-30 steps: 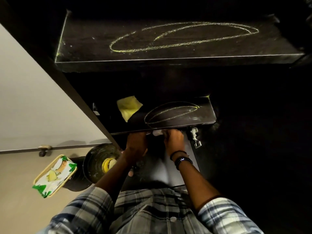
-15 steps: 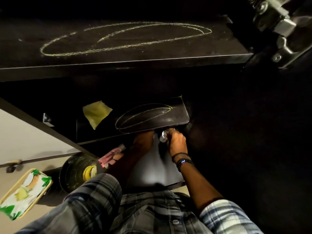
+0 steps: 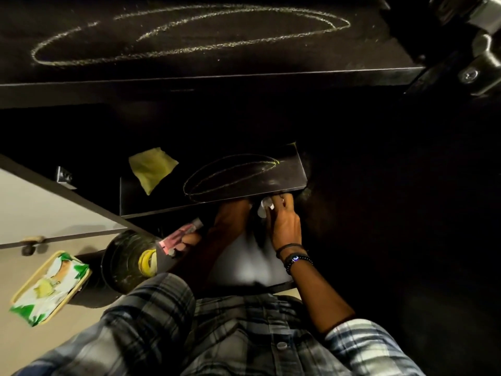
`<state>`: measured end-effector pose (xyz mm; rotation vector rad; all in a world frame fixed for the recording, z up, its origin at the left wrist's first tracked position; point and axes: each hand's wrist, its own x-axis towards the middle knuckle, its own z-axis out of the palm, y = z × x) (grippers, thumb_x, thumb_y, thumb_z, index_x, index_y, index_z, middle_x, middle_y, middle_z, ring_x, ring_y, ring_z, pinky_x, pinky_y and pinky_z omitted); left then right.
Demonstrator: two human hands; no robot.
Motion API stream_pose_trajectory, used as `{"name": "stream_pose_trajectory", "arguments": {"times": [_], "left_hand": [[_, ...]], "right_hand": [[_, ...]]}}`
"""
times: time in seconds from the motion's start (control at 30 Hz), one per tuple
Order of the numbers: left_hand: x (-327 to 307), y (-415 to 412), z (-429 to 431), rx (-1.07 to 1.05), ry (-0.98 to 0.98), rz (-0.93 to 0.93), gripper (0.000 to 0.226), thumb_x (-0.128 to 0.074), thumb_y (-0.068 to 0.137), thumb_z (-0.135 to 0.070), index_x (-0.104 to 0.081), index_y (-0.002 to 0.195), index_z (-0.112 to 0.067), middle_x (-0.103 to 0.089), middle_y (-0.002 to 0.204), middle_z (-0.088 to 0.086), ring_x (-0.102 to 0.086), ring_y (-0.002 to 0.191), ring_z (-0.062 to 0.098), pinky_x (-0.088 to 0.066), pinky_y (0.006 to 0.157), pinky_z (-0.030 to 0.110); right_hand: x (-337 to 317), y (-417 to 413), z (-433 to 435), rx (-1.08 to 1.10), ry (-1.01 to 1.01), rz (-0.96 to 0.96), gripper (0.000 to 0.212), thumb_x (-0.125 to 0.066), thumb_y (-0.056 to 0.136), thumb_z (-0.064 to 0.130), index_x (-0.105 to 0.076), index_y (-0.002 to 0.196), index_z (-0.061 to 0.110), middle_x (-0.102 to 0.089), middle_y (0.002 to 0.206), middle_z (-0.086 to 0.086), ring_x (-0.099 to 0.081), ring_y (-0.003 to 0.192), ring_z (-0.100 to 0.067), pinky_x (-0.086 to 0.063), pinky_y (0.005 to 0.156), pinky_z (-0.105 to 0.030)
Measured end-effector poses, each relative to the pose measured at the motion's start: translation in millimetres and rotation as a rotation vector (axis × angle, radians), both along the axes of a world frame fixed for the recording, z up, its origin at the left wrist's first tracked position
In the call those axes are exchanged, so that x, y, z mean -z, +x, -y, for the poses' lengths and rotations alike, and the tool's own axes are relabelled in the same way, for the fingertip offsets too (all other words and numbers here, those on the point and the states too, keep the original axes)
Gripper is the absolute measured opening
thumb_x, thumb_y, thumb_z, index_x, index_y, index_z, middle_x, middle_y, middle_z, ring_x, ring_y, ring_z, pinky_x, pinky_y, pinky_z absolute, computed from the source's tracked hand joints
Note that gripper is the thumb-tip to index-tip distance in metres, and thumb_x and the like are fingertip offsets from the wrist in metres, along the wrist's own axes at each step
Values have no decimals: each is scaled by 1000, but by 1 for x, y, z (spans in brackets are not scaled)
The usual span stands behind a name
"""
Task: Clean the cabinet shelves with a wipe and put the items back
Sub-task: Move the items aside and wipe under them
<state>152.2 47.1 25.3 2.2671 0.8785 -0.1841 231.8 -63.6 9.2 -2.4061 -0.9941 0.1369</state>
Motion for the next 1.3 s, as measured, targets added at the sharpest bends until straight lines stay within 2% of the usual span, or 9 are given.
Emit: {"name": "stream_pose_trajectory", "arguments": {"times": [0.1, 0.17, 0.23, 0.4, 0.5, 0.67, 0.83, 1.03, 1.3], "left_hand": [[-5, -18, 1, -41, 48, 59, 28, -46, 95, -14, -57, 118, -2, -58, 122, 23, -52, 116, 38, -35, 98, 41], [-5, -36, -1, -117, 45, 141, 28, -51, 90, -10, -60, 114, 1, -63, 112, 27, -58, 106, 43, -43, 91, 47], [-6, -59, 1, -130, 79, 201, 42, -47, 82, -21, -61, 115, 0, -65, 107, 27, -62, 98, 43, -50, 87, 49], [5, -112, -14, -185, 109, 115, 59, -46, 69, -32, -57, 118, -2, -60, 116, 25, -55, 107, 43, -46, 94, 48], [9, -141, -23, -230, 73, 34, 60, -50, 64, -33, -58, 116, -5, -57, 115, 21, -52, 106, 40, -45, 89, 43], [11, -176, -31, -165, 19, 65, 69, -45, 66, -47, -58, 122, -7, -59, 120, 21, -54, 113, 37, -41, 95, 40], [0, -184, -35, -146, -26, 22, 47, -68, 77, -11, -58, 123, -7, -58, 125, 20, -53, 118, 33, -42, 94, 33], [11, -181, -40, -130, 10, -95, 39, -64, 83, -19, -59, 122, -12, -63, 117, 17, -59, 110, 33, -48, 86, 39], [26, -163, -44, -136, 66, -173, 29, -58, 88, -20, -61, 116, -11, -67, 109, 16, -64, 100, 33, -50, 80, 36]], "right_hand": [[1, -9, -1, -21, 42, -33, 15, -54, 90, 10, -52, 105, 12, -51, 110, -15, -61, 79, -41, -53, 58, -43], [7, -21, -3, -64, 44, -76, 22, -55, 84, 5, -50, 102, 17, -55, 109, -16, -60, 89, -42, -53, 68, -45], [14, -35, -9, -146, -20, -121, 32, -55, 79, 2, -56, 109, 14, -59, 112, -16, -61, 92, -38, -53, 73, -44], [21, -85, -35, -369, -94, -329, 54, -53, 74, 8, -55, 127, 13, -55, 131, -13, -52, 120, -33, -47, 98, -42], [15, -111, -48, -511, -115, -412, 49, -51, 78, 20, -58, 126, 18, -51, 134, -10, -49, 124, -24, -42, 105, -33], [23, -130, -66, -582, -214, -353, 39, -64, 83, 11, -61, 123, 13, -51, 135, -10, -46, 127, -25, -35, 109, -29], [64, -126, -75, -530, -258, -274, 32, -52, 89, 28, -60, 119, 36, -53, 132, 12, -48, 122, -10, -45, 101, -31], [28, -129, -67, -484, -238, -153, 24, -56, 87, 21, -69, 108, 19, -67, 109, -11, -63, 98, -31, -53, 83, -33], [22, -111, -55, -291, -363, -192, 30, -49, 95, 28, -62, 118, 12, -62, 118, -16, -61, 103, -36, -50, 84, -39]]}}
